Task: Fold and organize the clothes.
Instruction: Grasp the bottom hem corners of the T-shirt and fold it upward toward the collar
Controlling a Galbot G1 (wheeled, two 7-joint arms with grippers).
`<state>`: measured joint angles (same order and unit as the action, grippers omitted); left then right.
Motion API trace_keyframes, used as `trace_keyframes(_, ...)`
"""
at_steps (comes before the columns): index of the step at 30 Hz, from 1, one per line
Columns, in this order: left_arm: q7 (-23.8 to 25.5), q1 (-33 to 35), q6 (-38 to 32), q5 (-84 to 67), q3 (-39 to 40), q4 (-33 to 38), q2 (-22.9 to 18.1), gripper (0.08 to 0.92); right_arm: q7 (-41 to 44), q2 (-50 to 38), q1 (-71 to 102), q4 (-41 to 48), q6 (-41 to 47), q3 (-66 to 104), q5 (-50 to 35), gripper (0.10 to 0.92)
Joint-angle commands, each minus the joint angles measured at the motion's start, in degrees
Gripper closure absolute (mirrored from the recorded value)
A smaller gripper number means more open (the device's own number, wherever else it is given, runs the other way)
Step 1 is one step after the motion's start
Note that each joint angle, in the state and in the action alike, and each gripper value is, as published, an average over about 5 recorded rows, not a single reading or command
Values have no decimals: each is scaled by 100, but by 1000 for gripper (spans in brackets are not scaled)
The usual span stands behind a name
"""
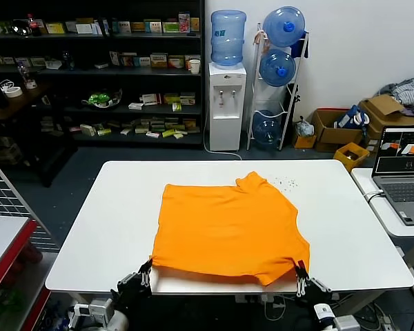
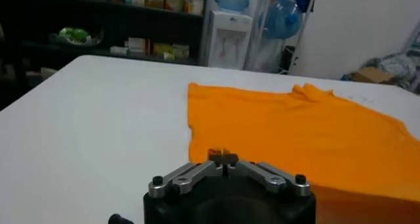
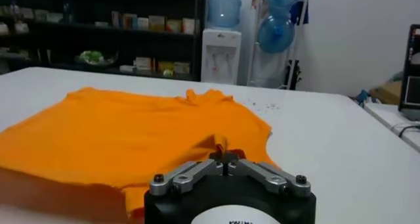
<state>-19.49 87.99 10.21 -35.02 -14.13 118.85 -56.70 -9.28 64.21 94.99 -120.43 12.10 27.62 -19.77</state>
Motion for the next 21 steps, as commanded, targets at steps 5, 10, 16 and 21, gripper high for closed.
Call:
trace_keyframes(5, -20, -1470, -33, -304, 356, -850, 51, 909, -209, -449, -1613, 756, 576, -371, -850, 900)
trace_keyframes(10, -126, -1764, 10, -170, 485, -1232, -119, 909, -223, -494, -2055, 1077, 664, -586, -981, 900)
trace_keyframes(16, -187, -2008, 52, -94, 593, -1541, -238, 909, -217, -527, -2695, 1558, 693, -921, -1112, 900)
trace_keyframes(21, -198, -2128, 87, -101, 663, -1710, -297, 909, -201, -494, -3113, 1886, 673, -1206, -1139, 900)
